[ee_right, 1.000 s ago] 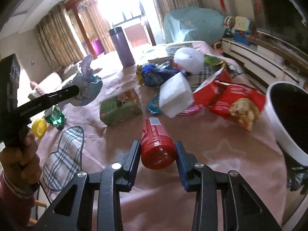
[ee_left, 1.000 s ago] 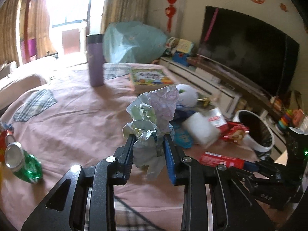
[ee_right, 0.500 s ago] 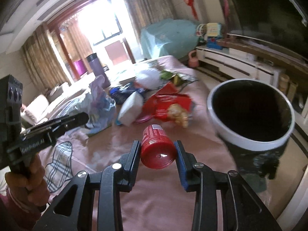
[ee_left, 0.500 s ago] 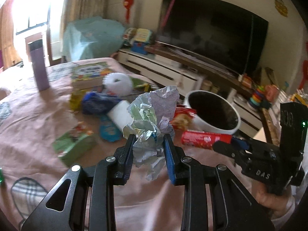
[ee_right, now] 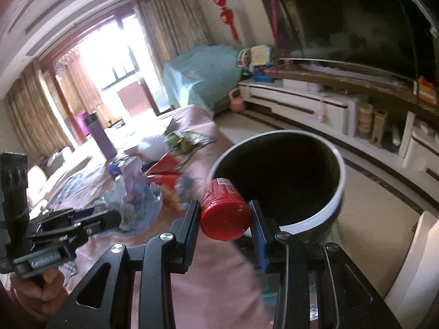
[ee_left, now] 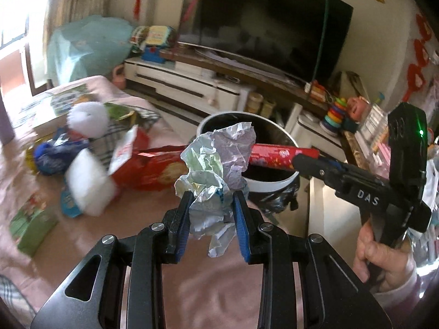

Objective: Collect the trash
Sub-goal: 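Carry the tissue and chip can over the bin and open both tools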

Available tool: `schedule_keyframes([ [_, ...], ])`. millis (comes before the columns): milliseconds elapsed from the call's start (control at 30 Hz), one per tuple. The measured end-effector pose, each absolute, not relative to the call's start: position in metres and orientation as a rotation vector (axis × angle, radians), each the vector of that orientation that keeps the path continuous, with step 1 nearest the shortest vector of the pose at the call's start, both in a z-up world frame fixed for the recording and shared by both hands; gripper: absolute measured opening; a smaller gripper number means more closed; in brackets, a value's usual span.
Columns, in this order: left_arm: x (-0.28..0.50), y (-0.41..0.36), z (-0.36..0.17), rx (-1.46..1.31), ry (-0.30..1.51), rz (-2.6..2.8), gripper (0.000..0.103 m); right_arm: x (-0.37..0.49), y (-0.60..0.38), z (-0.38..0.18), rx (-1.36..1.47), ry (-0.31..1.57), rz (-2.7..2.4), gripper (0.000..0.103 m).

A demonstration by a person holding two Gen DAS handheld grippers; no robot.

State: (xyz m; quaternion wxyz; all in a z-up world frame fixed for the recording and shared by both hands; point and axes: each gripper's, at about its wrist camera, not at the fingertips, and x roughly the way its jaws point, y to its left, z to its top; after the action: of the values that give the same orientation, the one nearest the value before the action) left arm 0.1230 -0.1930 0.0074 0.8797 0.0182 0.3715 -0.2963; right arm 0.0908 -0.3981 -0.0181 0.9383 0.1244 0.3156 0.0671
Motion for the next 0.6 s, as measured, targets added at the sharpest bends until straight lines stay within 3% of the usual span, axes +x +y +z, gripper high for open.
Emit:
schedule_keyframes([
  [600,0.189,-0.271,-0.004,0.09,0.87,-0.659,0.028,0.138,-0.451,-0.024,0.233,0.678,0.051,0.036],
])
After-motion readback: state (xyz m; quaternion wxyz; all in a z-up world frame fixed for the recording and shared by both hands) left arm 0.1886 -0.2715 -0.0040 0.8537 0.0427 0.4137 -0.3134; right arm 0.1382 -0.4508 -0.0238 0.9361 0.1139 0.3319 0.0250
